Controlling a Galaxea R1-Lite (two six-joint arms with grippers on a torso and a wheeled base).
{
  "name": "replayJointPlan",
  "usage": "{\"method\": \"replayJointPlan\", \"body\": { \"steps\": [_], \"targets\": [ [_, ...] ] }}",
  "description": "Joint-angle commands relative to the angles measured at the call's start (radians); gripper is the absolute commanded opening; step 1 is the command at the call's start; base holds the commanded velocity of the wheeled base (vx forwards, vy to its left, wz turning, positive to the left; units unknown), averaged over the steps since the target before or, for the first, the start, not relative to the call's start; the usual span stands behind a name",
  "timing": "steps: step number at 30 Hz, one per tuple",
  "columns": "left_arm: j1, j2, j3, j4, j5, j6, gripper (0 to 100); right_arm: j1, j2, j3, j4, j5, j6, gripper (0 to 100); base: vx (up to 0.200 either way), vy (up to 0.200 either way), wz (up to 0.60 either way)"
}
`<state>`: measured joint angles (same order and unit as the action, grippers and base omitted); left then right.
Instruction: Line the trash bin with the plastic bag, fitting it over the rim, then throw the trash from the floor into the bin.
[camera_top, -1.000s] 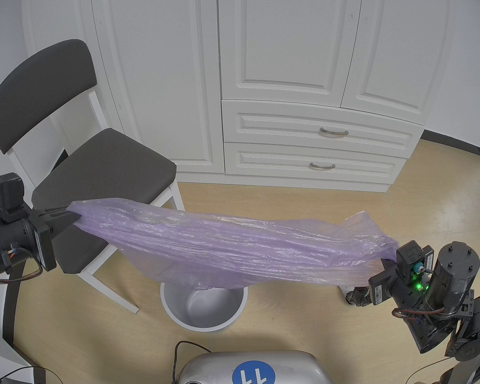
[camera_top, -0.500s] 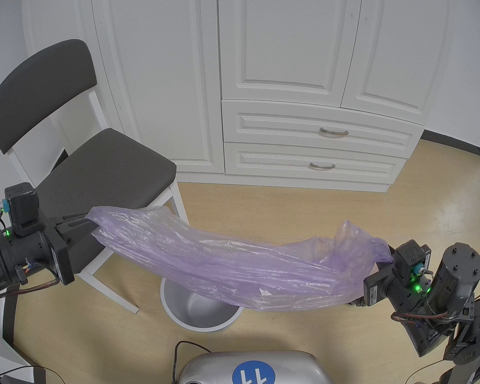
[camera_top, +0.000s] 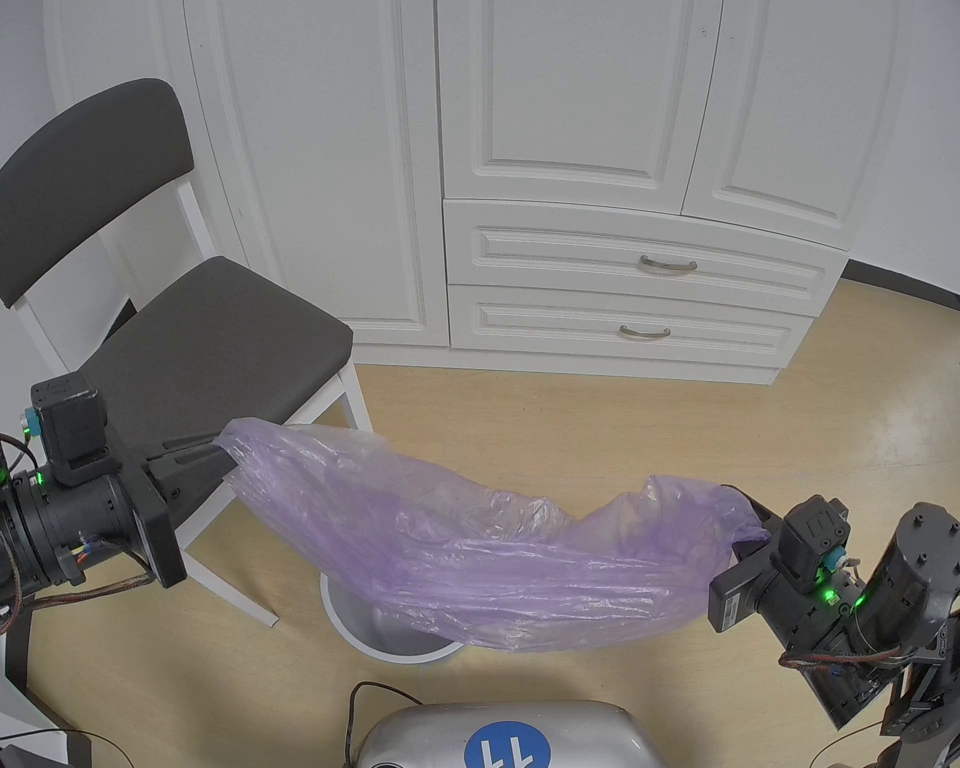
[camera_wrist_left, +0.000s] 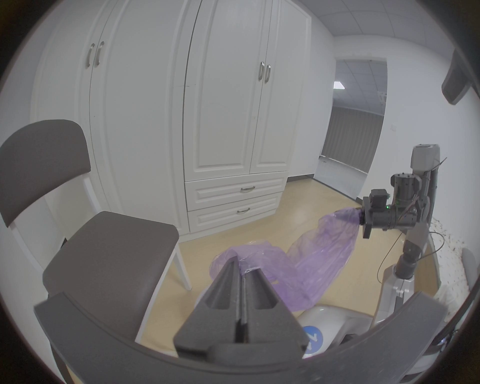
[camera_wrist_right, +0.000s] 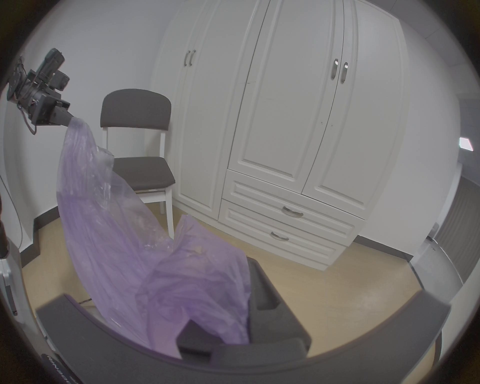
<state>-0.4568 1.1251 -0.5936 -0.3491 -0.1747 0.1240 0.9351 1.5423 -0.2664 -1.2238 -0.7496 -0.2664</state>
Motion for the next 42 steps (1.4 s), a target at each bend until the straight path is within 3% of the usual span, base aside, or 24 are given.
{"method": "replayJointPlan", "body": {
  "steps": [1,6,18,26,35,42],
  "targets": [
    [-0.031,0.027,0.006,-0.024,0.0,-0.015,0,0.014,0.001,0.021,-0.016,0.022,-0.004,0,0.0,0.0,0.0],
    [-0.057,0.047,0.023,-0.062,0.0,-0.024,0,0.031,-0.008,0.039,-0.045,0.076,-0.007,0,0.0,0.0,0.0],
    [-0.157,0.045,0.044,-0.123,0.0,-0.103,0,0.071,-0.021,0.059,-0.056,0.084,-0.011,0,0.0,0.0,0.0],
    [-0.243,0.059,0.049,-0.189,0.0,-0.19,0,0.077,-0.031,0.095,-0.097,0.208,-0.016,0,0.0,0.0,0.0],
    [-0.327,0.101,0.052,-0.271,0.001,-0.293,0,0.125,-0.021,0.101,-0.114,0.211,-0.007,0,0.0,0.0,0.0],
    [-0.356,0.099,0.064,-0.271,0.001,-0.297,0,0.137,-0.014,0.095,-0.115,0.213,-0.004,0,0.0,0.0,0.0]
  ]
}}
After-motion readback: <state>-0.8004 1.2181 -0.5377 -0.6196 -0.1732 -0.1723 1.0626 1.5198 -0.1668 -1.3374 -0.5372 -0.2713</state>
